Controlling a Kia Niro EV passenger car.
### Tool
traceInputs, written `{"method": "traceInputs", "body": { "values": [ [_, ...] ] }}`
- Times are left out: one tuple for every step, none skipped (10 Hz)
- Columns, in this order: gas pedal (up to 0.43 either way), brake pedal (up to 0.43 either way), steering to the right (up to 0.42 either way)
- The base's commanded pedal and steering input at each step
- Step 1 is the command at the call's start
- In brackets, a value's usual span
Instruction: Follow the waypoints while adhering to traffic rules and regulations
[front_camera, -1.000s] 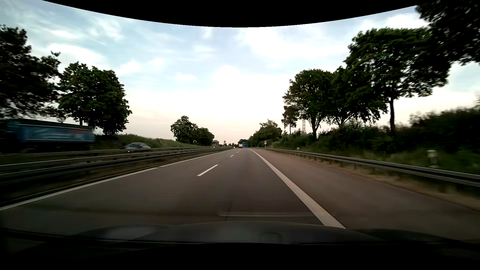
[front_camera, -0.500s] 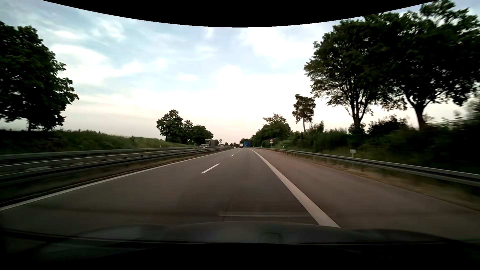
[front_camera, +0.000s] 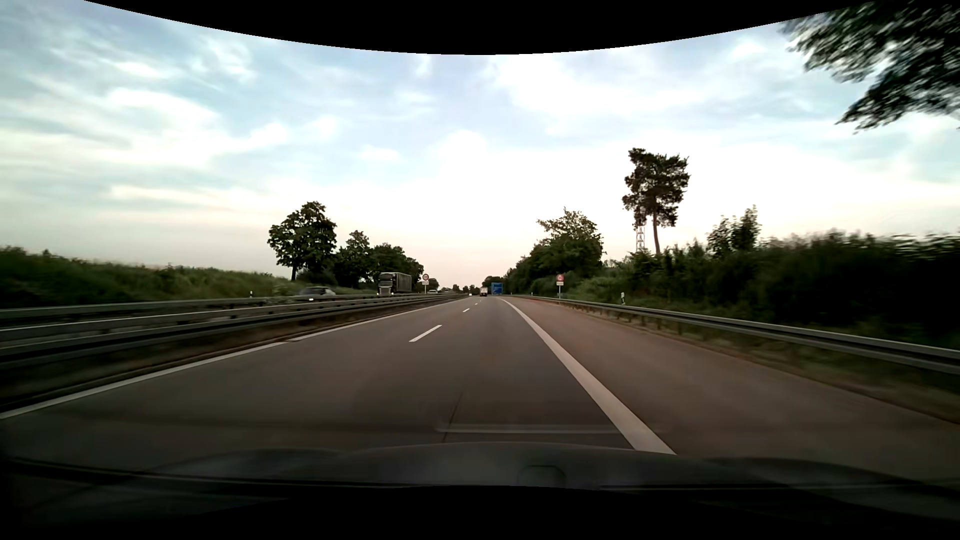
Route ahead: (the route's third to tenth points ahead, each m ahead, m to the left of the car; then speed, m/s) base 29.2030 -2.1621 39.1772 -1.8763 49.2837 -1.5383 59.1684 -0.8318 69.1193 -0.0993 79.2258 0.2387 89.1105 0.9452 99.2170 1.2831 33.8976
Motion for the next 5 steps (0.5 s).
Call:
{"method": "traceInputs", "body": {
  "values": [
    [0.268,0.006,-0.005],
    [0.268,0.006,-0.005],
    [0.268,0.006,-0.005],
    [0.268,0.006,-0.005],
    [0.268,0.006,-0.005]
  ]
}}
